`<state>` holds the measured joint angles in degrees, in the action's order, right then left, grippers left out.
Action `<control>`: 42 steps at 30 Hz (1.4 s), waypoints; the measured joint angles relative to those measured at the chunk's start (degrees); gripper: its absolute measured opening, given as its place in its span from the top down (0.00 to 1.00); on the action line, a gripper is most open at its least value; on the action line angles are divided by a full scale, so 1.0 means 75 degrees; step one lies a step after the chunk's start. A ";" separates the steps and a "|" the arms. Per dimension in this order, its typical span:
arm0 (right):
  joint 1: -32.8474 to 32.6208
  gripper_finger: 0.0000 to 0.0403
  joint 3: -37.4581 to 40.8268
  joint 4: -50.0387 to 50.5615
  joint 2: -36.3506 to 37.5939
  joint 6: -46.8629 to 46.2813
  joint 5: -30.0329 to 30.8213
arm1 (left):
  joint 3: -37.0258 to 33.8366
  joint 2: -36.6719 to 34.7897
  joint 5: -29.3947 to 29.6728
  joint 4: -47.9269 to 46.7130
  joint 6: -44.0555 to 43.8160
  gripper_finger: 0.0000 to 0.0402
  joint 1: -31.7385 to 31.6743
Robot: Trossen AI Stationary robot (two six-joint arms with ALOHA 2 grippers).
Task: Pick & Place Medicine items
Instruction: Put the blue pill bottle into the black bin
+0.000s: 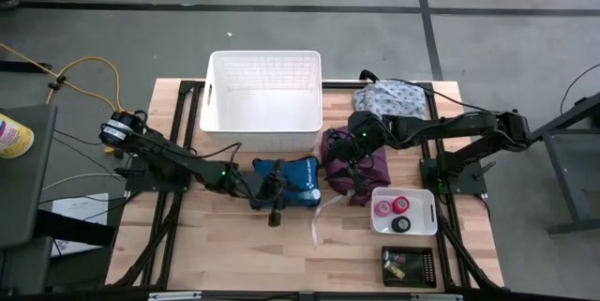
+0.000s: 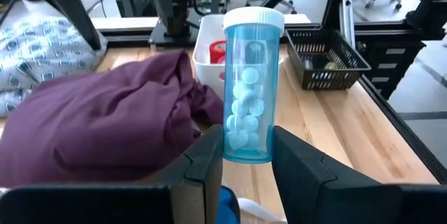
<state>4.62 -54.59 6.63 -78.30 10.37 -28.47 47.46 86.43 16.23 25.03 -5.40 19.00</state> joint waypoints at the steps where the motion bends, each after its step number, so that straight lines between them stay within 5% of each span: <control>1: 0.0000 0.57 0.0000 0.0003 0.0000 0.0000 0.0000 | 0.0000 0.0000 0.0003 0.0021 0.0070 0.75 0.0000; 20: -0.0003 0.57 0.0000 -0.0064 0.0000 -0.0002 0.0000 | -0.0003 0.0006 0.0021 0.0695 0.0614 0.75 -0.0035; 32: -0.0224 0.57 0.0000 -0.0122 0.0000 -0.2357 0.1278 | 0.0000 0.0006 0.0552 0.0978 0.0617 0.75 -0.0035; 42: -0.0448 0.57 0.0000 -0.0058 0.0003 -0.1428 0.1398 | 0.0000 0.0006 0.0693 0.1191 0.0536 0.75 -0.0076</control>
<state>1.27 -54.59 6.20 -78.28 -0.34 -17.98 47.46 86.48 21.43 33.97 -1.38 18.44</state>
